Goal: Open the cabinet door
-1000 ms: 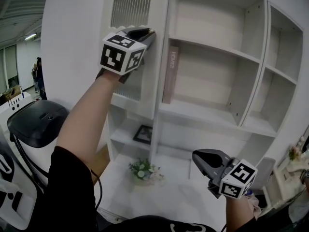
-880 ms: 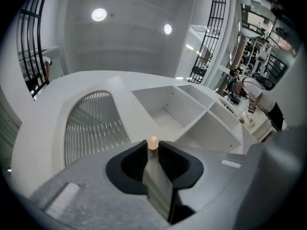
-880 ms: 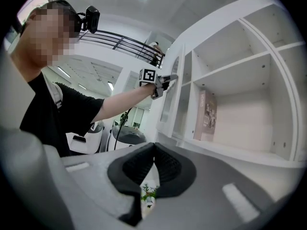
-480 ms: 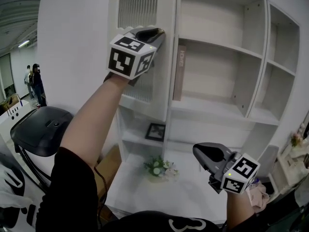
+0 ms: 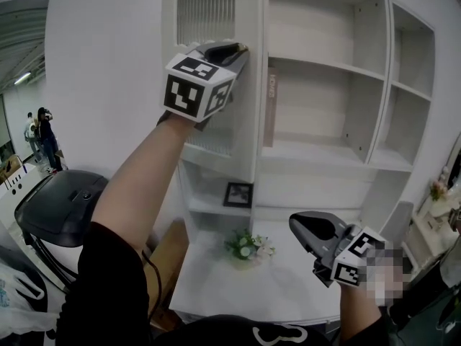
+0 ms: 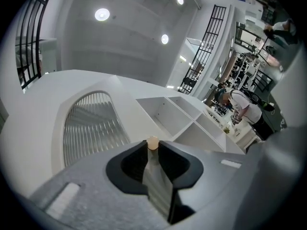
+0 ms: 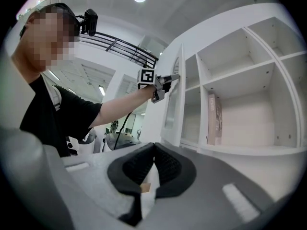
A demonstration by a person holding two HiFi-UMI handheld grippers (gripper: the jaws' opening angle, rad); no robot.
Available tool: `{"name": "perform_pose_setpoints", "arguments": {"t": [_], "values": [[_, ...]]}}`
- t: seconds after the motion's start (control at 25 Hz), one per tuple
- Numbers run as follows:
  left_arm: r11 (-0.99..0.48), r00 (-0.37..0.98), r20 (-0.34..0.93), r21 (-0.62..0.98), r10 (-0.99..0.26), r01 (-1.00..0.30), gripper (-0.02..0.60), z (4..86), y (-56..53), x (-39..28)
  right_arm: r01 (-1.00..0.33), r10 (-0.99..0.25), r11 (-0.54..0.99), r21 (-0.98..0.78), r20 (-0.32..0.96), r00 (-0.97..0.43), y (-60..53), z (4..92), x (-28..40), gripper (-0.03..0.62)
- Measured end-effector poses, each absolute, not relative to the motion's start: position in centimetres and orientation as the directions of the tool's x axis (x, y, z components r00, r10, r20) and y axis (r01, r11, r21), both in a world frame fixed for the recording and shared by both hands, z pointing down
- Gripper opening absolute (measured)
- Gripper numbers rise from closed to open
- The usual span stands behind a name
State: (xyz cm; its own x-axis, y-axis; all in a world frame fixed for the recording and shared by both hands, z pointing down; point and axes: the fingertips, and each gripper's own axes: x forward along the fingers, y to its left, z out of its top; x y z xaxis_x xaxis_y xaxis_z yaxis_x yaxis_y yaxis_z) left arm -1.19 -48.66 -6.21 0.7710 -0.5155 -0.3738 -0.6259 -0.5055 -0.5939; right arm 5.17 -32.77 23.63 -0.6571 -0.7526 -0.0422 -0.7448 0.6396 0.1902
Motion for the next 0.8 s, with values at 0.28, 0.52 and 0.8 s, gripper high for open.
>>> {"name": "perform_pose_setpoints", "arguments": {"t": [0.28, 0.52, 0.8], "values": [[-0.546, 0.804, -0.377, -0.593, -0.461, -0.591, 0.071, -6.4, -47.1, -3.0, -0.772, -0.777, 0.616, 0.160, -0.040, -0.628, -32.0, 24.9, 2.3, -0.006], [-0.579, 0.826, -0.376, -0.590, -0.420, -0.563, 0.072, -6.3, -45.9, -4.8, -0.789, -0.794, 0.594, 0.156, -0.045, -0.607, -31.1, 25.2, 0.0, -0.006], [-0.632, 0.848, -0.379, -0.567, -0.371, -0.529, 0.073, -6.3, -44.4, -7.2, -0.802, -0.808, 0.574, 0.164, -0.045, -0.587, -30.0, 25.1, -2.6, -0.006]]}}
